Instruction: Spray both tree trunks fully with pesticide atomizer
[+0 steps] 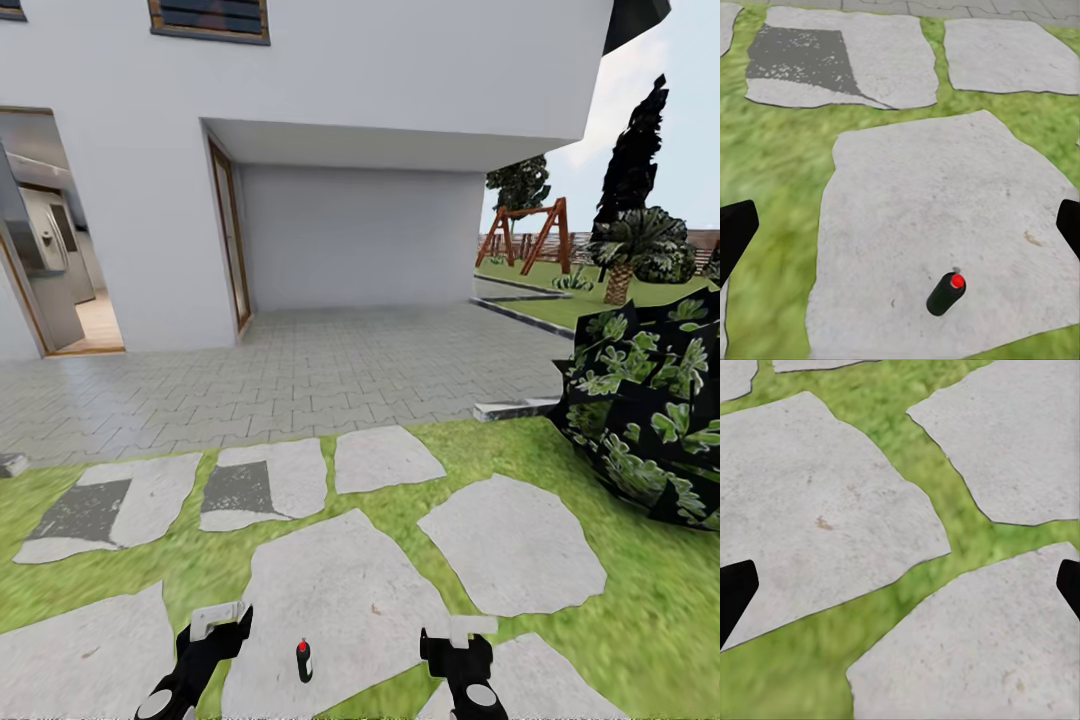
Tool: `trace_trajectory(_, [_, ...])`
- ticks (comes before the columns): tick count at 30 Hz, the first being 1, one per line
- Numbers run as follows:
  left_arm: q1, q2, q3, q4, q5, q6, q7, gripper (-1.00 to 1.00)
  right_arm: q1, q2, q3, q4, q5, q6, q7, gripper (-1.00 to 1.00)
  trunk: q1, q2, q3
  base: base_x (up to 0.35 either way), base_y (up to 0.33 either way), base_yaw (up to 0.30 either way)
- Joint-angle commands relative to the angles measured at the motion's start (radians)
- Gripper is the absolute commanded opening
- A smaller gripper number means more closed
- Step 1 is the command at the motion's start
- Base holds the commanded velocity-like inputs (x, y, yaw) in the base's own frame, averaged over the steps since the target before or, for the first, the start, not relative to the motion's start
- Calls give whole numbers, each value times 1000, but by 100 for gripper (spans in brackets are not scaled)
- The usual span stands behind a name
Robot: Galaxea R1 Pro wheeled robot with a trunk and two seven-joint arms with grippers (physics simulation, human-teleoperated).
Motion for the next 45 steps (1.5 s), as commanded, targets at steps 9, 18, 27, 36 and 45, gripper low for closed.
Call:
trace_trajectory(9, [0, 0, 0, 0, 8, -3, -3, 100, -1, -1, 6, 5, -5, -4, -7, 100, 34, -64, -44, 0, 0, 0])
trace_trajectory(18, [1, 0, -1, 1, 8, -3, -5, 100, -1, 0, 6, 19, -5, -20, -7, 100, 69, -127, -87, 0, 0, 0])
trace_trajectory(27, [0, 0, -1, 1, 8, -4, -5, 100, -1, -1, 6, 20, -5, -23, -7, 100, 103, -190, -129, 0, 0, 0])
trace_trajectory(36, [1, 0, -1, 1, 8, -3, -5, 100, -1, -1, 5, 20, -5, -24, -7, 100, 138, -253, -159, 0, 0, 0])
trace_trajectory(45, [0, 0, -1, 1, 8, -4, -5, 100, -1, -1, 5, 20, -5, -24, -7, 100, 172, -316, -191, 0, 0, 20])
